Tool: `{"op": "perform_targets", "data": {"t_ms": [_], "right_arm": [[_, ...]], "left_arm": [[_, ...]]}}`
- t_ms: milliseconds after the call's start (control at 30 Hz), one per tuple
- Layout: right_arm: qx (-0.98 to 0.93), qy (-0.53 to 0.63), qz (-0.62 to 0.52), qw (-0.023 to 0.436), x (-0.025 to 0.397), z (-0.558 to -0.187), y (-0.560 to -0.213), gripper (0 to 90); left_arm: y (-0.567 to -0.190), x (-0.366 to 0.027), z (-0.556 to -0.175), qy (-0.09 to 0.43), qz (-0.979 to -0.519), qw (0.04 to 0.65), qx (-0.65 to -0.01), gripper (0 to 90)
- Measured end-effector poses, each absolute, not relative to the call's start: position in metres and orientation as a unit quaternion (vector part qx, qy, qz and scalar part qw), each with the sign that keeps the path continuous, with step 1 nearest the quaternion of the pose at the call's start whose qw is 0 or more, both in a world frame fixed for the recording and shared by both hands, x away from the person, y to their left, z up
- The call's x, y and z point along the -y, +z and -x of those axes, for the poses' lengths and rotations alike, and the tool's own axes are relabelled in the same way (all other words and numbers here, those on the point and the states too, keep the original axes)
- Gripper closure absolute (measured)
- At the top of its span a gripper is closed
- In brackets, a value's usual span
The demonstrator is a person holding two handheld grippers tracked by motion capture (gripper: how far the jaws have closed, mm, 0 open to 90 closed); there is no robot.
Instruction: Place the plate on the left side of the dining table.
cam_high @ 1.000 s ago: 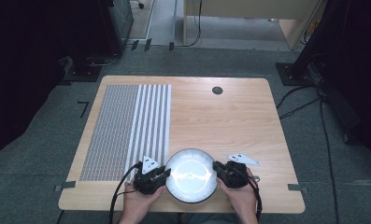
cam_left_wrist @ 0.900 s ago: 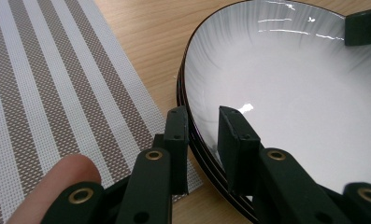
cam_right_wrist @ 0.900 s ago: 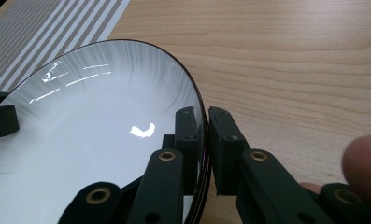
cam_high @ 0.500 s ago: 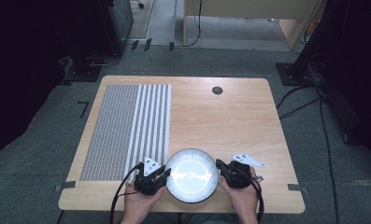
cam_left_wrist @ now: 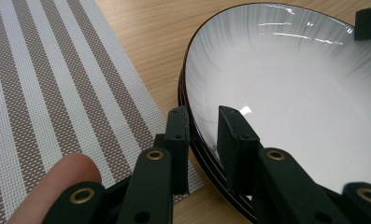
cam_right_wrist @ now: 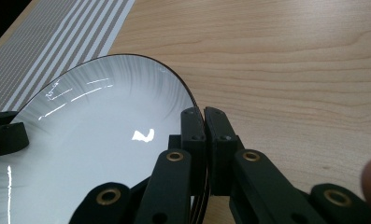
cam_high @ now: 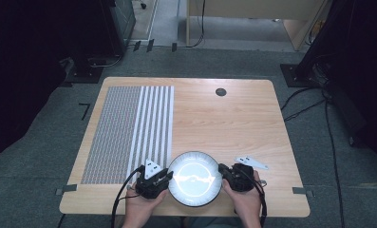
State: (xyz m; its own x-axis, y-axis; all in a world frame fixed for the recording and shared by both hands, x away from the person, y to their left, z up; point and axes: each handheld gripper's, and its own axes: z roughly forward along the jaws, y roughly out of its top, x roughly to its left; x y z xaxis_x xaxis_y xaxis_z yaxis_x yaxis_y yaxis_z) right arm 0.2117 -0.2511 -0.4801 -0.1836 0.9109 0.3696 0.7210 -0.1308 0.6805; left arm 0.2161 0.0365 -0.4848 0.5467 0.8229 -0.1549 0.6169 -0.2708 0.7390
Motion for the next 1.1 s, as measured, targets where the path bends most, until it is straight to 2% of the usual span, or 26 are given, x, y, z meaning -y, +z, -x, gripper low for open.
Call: {"op": "perform_targets", "data": {"t_ms": [500,667,767,1100], "right_arm": [[-0.621,0.434,-0.651,0.048,0.265,-0.214,-0.479,88.3],[-0.625,0.425,-0.654,0.046,0.263,-0.215,-0.48,87.6],[-0.624,0.428,-0.652,0.036,0.263,-0.216,-0.479,83.6],[-0.627,0.421,-0.656,0.0,0.268,-0.216,-0.478,85.6]], "left_arm": [[-0.486,-0.032,-0.213,0.149,-0.787,0.387,-0.457,73.8],[-0.486,-0.032,-0.213,0.151,-0.784,0.389,-0.459,73.7],[-0.487,-0.031,-0.212,0.151,-0.782,0.391,-0.461,73.6],[-0.487,-0.029,-0.211,0.16,-0.784,0.387,-0.458,72.0]]}}
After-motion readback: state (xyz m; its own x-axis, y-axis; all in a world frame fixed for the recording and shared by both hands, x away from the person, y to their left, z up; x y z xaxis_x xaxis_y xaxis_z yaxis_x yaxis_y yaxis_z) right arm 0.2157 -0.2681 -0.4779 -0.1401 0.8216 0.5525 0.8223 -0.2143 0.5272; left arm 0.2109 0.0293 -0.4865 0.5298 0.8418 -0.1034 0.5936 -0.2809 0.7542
